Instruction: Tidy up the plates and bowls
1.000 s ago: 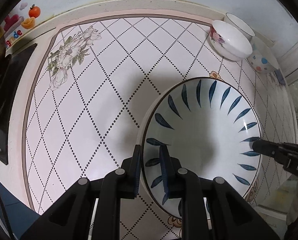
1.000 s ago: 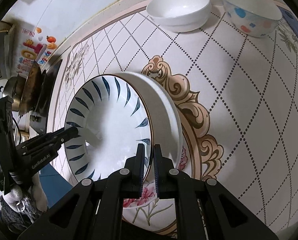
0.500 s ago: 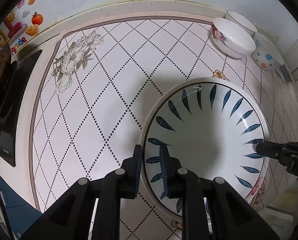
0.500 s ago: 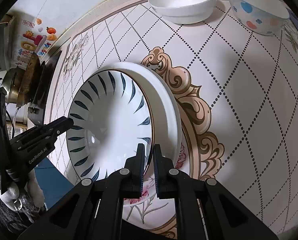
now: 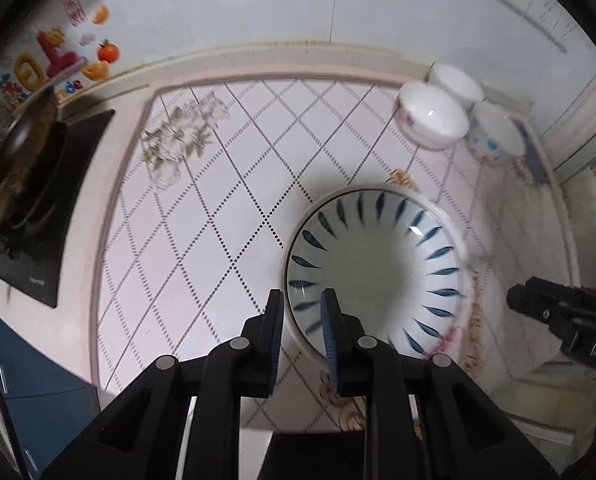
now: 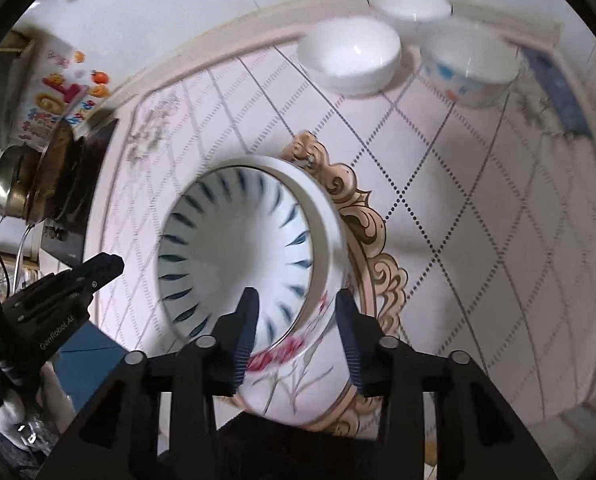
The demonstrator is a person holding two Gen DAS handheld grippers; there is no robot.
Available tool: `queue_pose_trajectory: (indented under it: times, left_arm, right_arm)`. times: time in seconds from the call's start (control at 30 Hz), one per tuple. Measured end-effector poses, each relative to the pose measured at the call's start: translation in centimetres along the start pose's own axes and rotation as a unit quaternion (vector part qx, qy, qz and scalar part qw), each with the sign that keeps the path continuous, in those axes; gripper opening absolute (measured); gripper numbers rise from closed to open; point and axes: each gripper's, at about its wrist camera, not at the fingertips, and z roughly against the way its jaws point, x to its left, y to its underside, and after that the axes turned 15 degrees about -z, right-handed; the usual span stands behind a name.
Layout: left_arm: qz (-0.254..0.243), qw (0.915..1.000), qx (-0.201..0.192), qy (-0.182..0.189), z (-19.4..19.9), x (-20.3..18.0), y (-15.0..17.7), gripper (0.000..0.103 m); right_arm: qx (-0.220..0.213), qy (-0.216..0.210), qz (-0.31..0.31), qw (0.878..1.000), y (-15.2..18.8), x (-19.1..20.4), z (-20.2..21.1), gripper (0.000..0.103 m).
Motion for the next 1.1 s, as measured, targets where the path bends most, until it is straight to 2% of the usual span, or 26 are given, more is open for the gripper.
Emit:
queue_pose_trajectory:
  times: [0.03,0.3,0.43,0.7,0.87,0.9,0.93,1.0,1.1]
  left_arm:
    - [0.001,1.0,-0.007,-0.001,1.3,-0.1,0.3,0.019]
    - [-0.013,0.9983,-0.05,0.027,8.6,-1.1,3.0,0.019]
    - [-0.023,0.9966,-0.068,0.04,11.6,-1.8,4.4,0.019]
    - [-0.042,0.9943,-0.081,0.056,14.6,-2.6,6.7,0.019]
    - [-0.04,0.9936,-0.087,0.059,14.9,-2.7,6.6,0.019]
    - [-0.038,0.9936,-0.088,0.06,14.8,-2.7,6.4,0.023]
    - [-0.035,0.9935,-0.089,0.062,14.5,-2.7,6.0,0.028]
    - [-0.027,0.9936,-0.091,0.061,13.8,-2.6,5.1,0.029]
    - [-0.015,0.9945,-0.085,0.06,12.0,-2.5,2.9,0.03]
  right_arm:
    - [-0.03,0.008,-0.02,0.999,0.7,0.4,1.2,0.049]
    - [-0.095,0.003,-0.004,0.995,7.0,2.6,10.9,0.057]
    - [-0.122,0.001,0.0,0.992,10.3,3.5,14.7,0.059]
    - [-0.15,-0.003,-0.003,0.989,15.4,4.5,19.3,0.059]
    - [-0.156,-0.01,-0.006,0.988,16.8,4.7,20.6,0.059]
    - [-0.154,-0.012,-0.006,0.988,16.7,4.6,20.6,0.059]
    - [-0.152,-0.014,-0.007,0.988,16.5,4.5,20.4,0.062]
    - [-0.143,-0.017,-0.012,0.99,15.5,3.8,19.9,0.067]
    - [-0.132,-0.026,-0.022,0.991,13.4,2.6,18.9,0.068]
